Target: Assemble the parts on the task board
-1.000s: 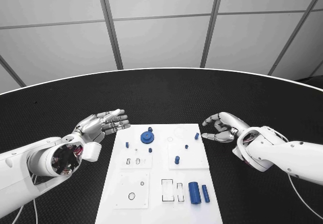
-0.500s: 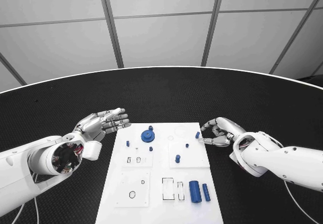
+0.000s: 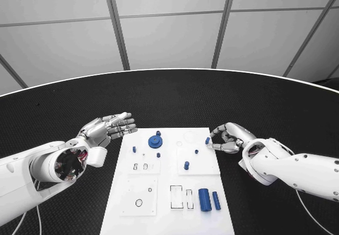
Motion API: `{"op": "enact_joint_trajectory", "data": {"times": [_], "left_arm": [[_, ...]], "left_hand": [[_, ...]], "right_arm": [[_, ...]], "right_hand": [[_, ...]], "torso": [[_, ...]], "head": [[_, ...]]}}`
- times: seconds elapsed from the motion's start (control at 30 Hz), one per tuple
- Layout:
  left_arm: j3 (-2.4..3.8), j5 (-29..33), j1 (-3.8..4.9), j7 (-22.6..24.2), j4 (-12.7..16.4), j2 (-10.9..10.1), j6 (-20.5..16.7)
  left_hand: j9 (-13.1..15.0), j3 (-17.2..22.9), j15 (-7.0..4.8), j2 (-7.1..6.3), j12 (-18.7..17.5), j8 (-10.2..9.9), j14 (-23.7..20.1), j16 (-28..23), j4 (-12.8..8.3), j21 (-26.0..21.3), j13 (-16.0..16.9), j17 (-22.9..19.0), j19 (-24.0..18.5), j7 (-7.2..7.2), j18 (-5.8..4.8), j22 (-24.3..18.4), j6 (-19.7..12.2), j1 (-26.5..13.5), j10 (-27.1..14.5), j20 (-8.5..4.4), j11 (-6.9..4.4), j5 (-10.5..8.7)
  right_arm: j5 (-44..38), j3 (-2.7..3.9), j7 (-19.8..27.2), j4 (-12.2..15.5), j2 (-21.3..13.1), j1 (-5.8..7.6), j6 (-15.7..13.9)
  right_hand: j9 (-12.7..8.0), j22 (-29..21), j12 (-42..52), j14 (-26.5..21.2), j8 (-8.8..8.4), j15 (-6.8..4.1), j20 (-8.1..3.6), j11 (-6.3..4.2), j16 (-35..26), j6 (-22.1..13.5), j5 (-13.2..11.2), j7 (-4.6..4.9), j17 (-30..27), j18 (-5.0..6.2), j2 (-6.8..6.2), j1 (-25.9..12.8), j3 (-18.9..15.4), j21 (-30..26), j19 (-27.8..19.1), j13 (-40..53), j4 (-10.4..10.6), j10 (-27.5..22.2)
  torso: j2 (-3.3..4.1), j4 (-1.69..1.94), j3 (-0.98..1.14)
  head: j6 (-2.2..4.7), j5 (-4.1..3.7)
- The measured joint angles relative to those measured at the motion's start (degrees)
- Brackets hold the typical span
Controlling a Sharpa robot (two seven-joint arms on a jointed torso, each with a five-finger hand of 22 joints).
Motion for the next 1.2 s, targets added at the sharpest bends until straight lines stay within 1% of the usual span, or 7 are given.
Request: {"op": "enact_joint_trajectory", "data": {"times": [0.07,0.17,0.37,0.5,0.67,0.93,1.2], "left_arm": [[0.00,0.00,0.00,-0.02,0.01,-0.02,0.00],[0.00,0.00,0.00,-0.05,0.06,-0.06,0.00],[0.00,0.00,0.00,-0.13,0.15,-0.12,0.00],[0.00,0.00,0.00,-0.16,0.19,-0.16,0.00],[0.00,0.00,0.00,-0.21,0.22,-0.17,0.03],[0.00,0.00,0.01,-0.32,0.24,-0.21,0.08],[0.00,0.00,0.01,-0.62,0.24,-0.26,0.30]], "left_hand": [[0.00,0.00,0.00,0.00,0.00,0.00,0.00,0.00,0.00,0.00,0.00,0.00,0.00,0.00,0.00,0.00,0.00,0.00,0.00,0.00,0.00,0.00],[0.00,0.00,0.00,0.00,0.00,0.00,0.00,0.00,0.00,0.00,0.00,0.00,0.00,0.00,0.00,0.00,0.00,0.00,0.00,0.00,0.00,0.00],[0.00,0.00,0.00,0.00,0.00,0.00,0.00,0.00,0.00,0.00,0.00,0.00,0.00,0.00,0.00,0.01,0.00,0.00,0.00,0.00,0.00,0.00],[-0.05,0.00,0.00,0.00,0.00,0.00,0.00,0.00,0.00,0.00,0.00,-0.01,0.00,0.00,0.00,0.01,0.00,0.00,0.00,0.00,0.00,0.00],[-0.05,0.00,0.00,0.00,0.00,0.00,0.00,0.00,0.00,0.00,0.00,-0.01,0.00,0.00,0.00,0.01,0.00,0.00,0.00,0.00,0.00,0.00],[-0.04,0.32,0.20,-0.23,-0.32,0.00,-0.20,0.00,-0.32,0.00,0.00,0.04,0.00,0.00,0.00,-0.09,0.00,0.23,0.00,0.00,0.00,0.00],[-0.10,0.32,0.20,-0.23,-0.32,0.00,-0.20,0.00,-0.32,0.00,0.00,0.04,0.00,0.00,0.00,-0.09,0.00,0.23,0.00,0.00,0.00,0.00]], "right_arm": [[0.00,0.00,-0.07,-0.09,0.18,0.00,-0.11],[-0.01,0.00,-0.16,-0.21,0.48,-0.01,-0.28],[-0.01,0.01,-0.23,-0.58,1.16,-0.01,-0.29],[-0.01,0.01,-0.29,-0.74,1.49,-0.01,-0.12],[-0.01,0.01,-0.46,-0.92,1.80,-0.01,0.15],[-0.01,0.02,-0.82,-1.34,2.11,-0.01,0.28],[-0.01,0.02,-1.25,-1.72,2.44,-0.01,-0.11]], "right_hand": [[0.06,0.00,0.26,0.00,0.00,0.00,0.00,-0.13,0.00,0.12,0.29,-0.12,0.00,0.00,0.53,0.25,0.00,0.00,0.00,0.00,0.00,-0.13],[0.10,0.00,0.26,0.00,0.22,0.00,0.00,-0.22,0.00,0.20,0.44,-0.19,0.00,0.00,0.51,0.23,0.00,0.00,0.00,0.00,0.00,-0.22],[0.29,0.05,0.49,0.18,0.52,-0.18,0.00,-0.37,0.00,0.80,1.54,-0.40,-0.01,0.00,1.34,1.06,0.45,0.00,0.00,0.00,-0.41,-0.06],[0.28,0.05,0.49,-0.02,0.61,-0.40,0.00,-0.37,0.00,1.01,1.98,-0.20,-0.01,0.00,1.55,1.27,0.89,0.00,0.00,0.00,-0.39,-0.06],[0.34,0.04,0.49,-0.02,0.61,-0.40,-0.21,-0.37,0.00,1.22,2.70,-0.40,-0.01,0.01,1.79,1.51,1.54,0.00,0.21,0.00,-0.57,-0.06],[0.33,0.04,0.49,0.06,0.61,-0.48,-0.42,-0.78,0.00,1.73,2.76,-0.51,-0.01,0.00,3.10,2.82,4.17,0.00,0.00,0.04,-0.95,-0.06],[0.28,0.03,0.49,-0.05,0.61,-0.79,-0.62,-0.99,0.00,2.66,2.71,-1.02,-0.01,0.01,3.60,3.33,7.46,0.00,0.20,0.04,-1.10,-0.27]], "torso": [[-0.01,0.00,-0.02],[-0.01,0.03,-0.03],[-0.01,0.04,-0.04],[-0.01,0.03,-0.03],[-0.02,-0.05,0.01],[-0.05,-0.07,0.03],[-0.08,-0.08,0.04]], "head": [[-0.02,-0.01],[-0.05,-0.03],[-0.12,0.09],[-0.21,0.18],[-0.31,0.25],[-0.38,0.25],[-0.43,0.34]]}}
